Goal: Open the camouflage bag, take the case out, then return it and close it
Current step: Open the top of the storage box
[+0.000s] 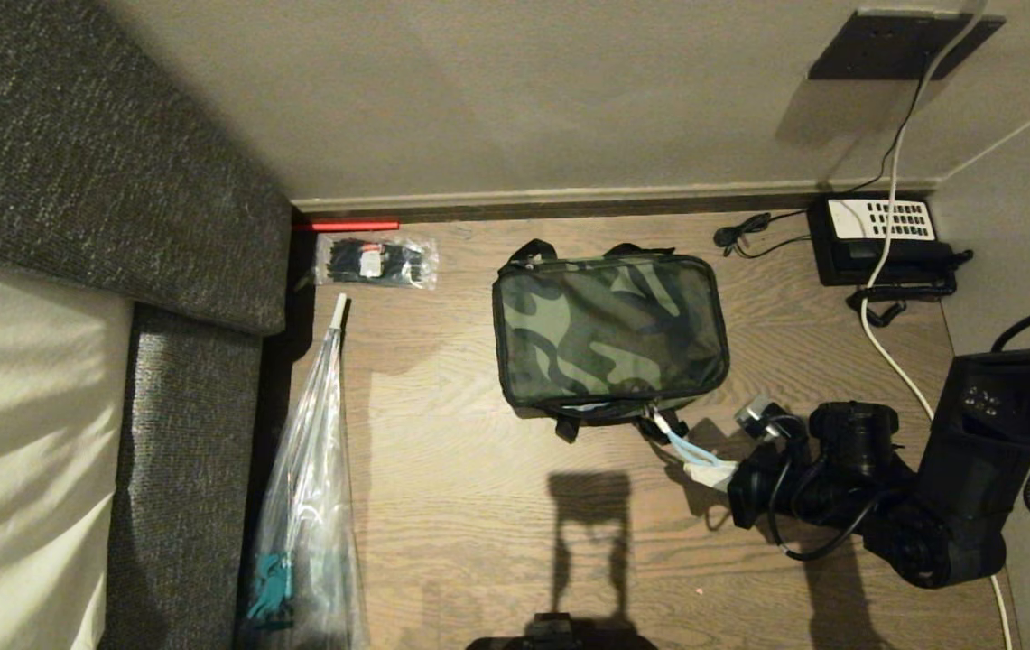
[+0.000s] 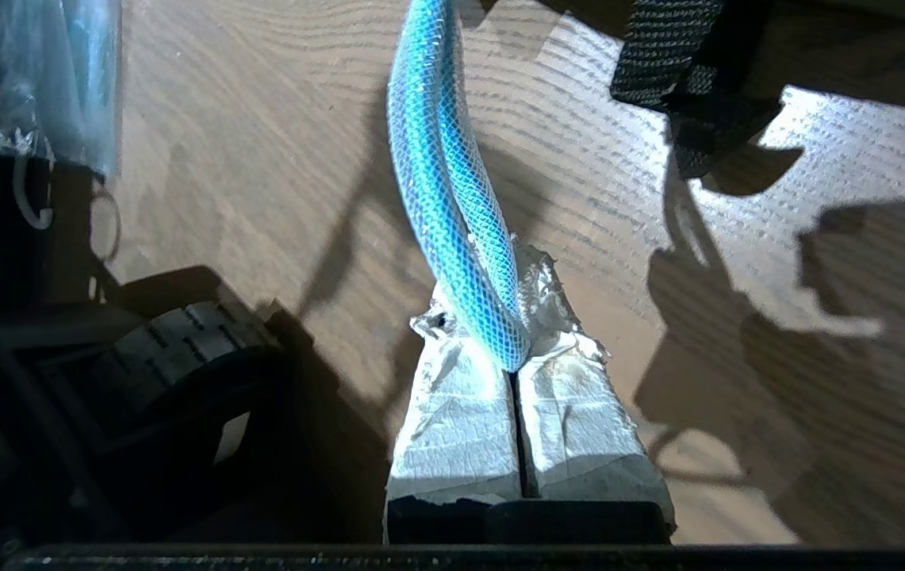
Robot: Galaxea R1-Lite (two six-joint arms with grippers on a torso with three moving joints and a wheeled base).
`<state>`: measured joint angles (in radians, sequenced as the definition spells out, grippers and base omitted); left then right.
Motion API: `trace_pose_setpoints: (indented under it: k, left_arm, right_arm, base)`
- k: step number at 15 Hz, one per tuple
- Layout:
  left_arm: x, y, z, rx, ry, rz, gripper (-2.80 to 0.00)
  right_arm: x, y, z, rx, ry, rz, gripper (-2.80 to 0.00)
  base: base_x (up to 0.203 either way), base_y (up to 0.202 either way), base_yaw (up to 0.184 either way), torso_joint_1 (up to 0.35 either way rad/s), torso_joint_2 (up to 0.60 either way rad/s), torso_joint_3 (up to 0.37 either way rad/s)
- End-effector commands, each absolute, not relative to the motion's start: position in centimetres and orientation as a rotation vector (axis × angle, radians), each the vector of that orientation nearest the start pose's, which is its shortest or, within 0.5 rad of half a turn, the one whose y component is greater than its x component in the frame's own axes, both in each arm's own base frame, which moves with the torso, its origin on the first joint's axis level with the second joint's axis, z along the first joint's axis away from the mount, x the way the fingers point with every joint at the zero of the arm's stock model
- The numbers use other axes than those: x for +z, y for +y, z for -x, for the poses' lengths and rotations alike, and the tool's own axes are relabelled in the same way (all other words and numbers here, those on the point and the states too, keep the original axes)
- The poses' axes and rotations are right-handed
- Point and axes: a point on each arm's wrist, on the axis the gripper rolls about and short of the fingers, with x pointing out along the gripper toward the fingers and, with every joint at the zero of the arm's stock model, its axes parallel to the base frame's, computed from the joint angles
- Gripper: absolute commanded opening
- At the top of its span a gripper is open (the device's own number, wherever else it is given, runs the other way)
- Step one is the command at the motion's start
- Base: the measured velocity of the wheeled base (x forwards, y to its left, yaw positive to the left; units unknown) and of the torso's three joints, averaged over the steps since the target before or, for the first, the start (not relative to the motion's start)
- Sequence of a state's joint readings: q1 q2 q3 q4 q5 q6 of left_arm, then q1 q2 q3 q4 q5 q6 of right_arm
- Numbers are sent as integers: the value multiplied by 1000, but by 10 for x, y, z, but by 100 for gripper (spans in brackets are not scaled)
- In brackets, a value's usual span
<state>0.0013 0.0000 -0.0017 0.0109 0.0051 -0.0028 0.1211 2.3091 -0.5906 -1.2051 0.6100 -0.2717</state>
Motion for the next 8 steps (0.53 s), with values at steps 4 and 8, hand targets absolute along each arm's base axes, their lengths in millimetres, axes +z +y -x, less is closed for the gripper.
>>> trace_pose_setpoints:
  k: [4, 8]
  left_arm:
    - [75, 0, 23, 8, 8, 3, -280]
    - [75, 0, 23, 6, 8, 3, -280]
  right_arm:
    - [17, 45, -331, 752, 381, 138, -280]
    - [38, 21, -327, 694, 354, 192, -280]
  base:
    - [0, 0, 0, 0, 0, 0]
    - [0, 0, 0, 0, 0, 0]
